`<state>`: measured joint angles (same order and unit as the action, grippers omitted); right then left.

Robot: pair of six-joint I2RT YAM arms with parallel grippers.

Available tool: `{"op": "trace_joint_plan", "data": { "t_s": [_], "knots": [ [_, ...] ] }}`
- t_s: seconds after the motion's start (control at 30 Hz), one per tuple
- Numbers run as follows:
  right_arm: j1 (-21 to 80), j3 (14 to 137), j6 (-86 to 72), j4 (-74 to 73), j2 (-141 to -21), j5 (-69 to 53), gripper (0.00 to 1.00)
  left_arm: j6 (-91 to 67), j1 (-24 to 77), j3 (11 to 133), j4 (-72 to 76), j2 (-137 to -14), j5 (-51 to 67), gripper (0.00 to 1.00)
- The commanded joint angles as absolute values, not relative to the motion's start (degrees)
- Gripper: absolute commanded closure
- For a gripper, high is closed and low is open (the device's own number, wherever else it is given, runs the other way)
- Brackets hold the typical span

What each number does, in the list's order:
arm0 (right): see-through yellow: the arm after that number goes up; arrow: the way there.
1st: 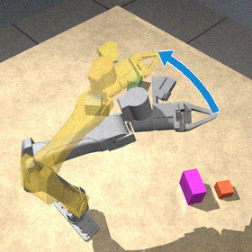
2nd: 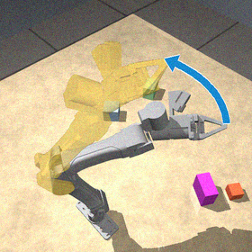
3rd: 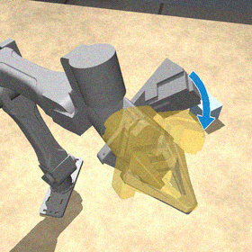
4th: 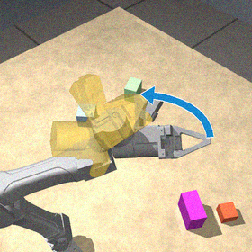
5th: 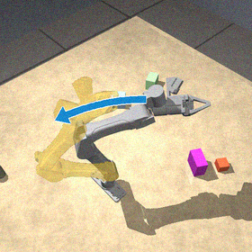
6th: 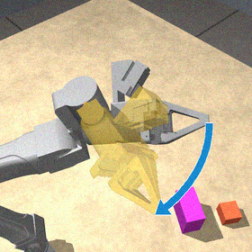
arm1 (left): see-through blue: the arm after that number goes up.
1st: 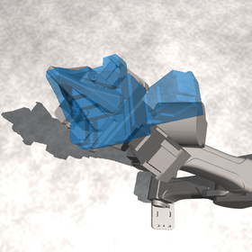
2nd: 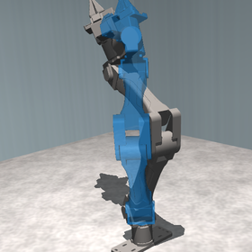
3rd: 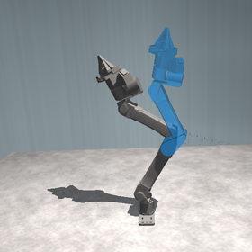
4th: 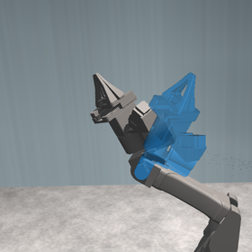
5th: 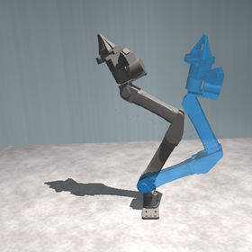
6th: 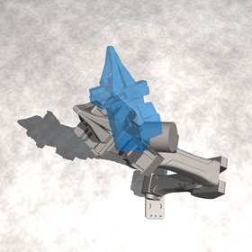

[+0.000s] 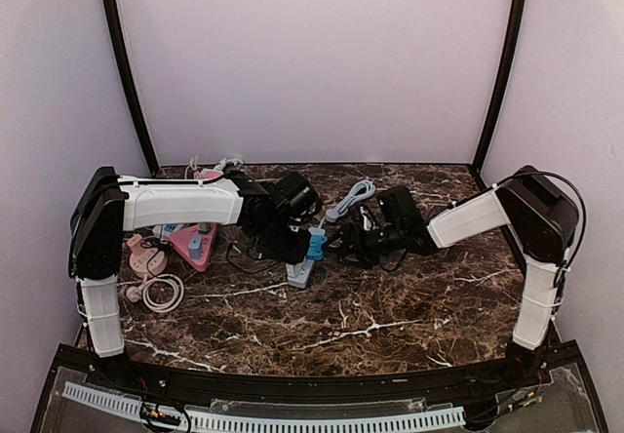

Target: Pull the plug off the socket

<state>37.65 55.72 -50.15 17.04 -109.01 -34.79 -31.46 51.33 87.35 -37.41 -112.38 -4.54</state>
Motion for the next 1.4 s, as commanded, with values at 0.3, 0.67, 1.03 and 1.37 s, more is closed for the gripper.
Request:
{"op": "trace_joint_plan", "data": {
  "t_s": [0.3, 0.67, 1.03, 1.37],
  "knots": [
    [39.2, 61.7, -54.2, 23.7, -115.9, -36.6, 0.4, -34.9, 52.8, 84.4, -40.2, -112.9, -5.3, 1.0],
    [39.5, 61.7, -57.7, 27.2, -116.9, -38.3, 0.55, -36.5, 53.5, 84.0, -40.9, -114.5, -6.1, 1.0],
    [39.5, 62.4, -60.8, 29.5, -119.5, -38.8, 0.58, -36.7, 53.6, 83.7, -40.7, -115.3, -6.0, 1.0],
    [39.3, 64.5, -64.4, 32.4, -121.7, -39.9, 0.7, -36.7, 53.7, 83.3, -40.5, -115.7, -5.9, 1.0]
  ]
}}
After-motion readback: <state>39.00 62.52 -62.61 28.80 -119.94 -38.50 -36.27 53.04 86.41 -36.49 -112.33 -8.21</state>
